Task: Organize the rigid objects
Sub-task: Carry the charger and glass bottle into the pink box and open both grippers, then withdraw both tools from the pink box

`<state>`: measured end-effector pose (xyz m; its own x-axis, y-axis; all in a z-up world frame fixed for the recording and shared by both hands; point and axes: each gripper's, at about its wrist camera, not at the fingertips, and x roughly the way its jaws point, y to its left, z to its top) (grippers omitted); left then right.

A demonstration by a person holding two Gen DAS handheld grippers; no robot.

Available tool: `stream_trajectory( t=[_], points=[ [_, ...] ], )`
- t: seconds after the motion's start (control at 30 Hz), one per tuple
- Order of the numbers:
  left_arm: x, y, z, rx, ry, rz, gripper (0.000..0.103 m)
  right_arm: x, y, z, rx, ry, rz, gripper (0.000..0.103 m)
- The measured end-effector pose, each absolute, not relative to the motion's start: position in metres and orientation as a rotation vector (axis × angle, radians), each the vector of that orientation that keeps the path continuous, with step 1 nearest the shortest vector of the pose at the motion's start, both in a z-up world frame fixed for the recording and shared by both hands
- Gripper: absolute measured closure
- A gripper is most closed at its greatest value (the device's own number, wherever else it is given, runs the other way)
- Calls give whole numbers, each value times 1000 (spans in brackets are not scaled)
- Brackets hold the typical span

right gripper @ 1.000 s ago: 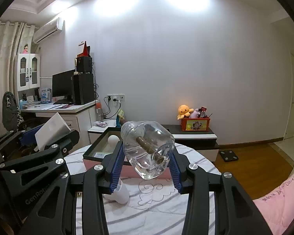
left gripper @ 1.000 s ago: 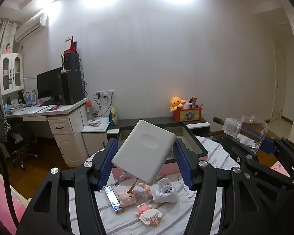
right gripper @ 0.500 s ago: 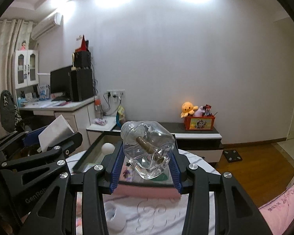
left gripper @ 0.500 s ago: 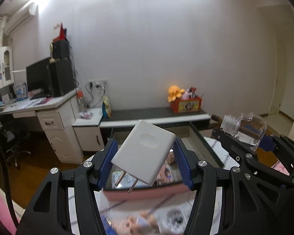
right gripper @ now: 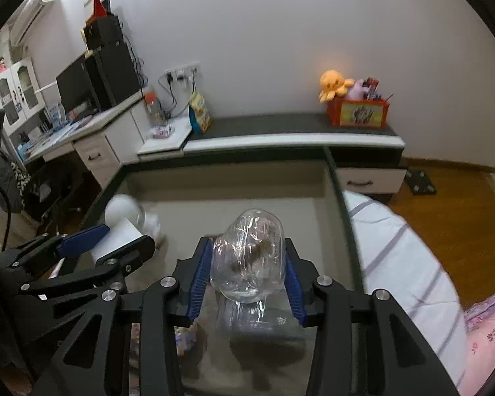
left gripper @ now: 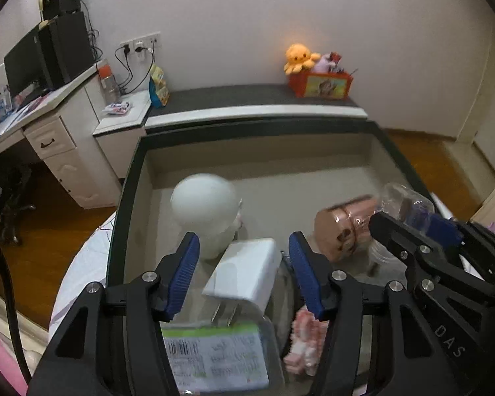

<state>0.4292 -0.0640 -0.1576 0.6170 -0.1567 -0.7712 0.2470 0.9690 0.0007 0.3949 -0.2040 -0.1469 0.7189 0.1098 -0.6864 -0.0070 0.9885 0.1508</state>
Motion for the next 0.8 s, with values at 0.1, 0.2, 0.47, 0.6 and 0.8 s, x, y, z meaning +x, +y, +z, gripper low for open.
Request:
stream_trajectory(
  t=[0.1,0.2,0.47,0.6,0.8],
  points=[
    [431,-61,-158,79,891,-238,40,398,-205,-153,135,771,67,59],
    [419,-52,-148,51,838,-238,32,395,-212,-153,163,780,73,48],
    [346,-29,-95,-9,654,-243,12,344,-212,-110,153,653,77,20],
    [296,-17,-72,-15,562,-250,6,290,-207,-82,171,554,104,16],
    [214,-10,-56,32,445,-201,2,218,-192,-58,192,466,141,15]
  ],
)
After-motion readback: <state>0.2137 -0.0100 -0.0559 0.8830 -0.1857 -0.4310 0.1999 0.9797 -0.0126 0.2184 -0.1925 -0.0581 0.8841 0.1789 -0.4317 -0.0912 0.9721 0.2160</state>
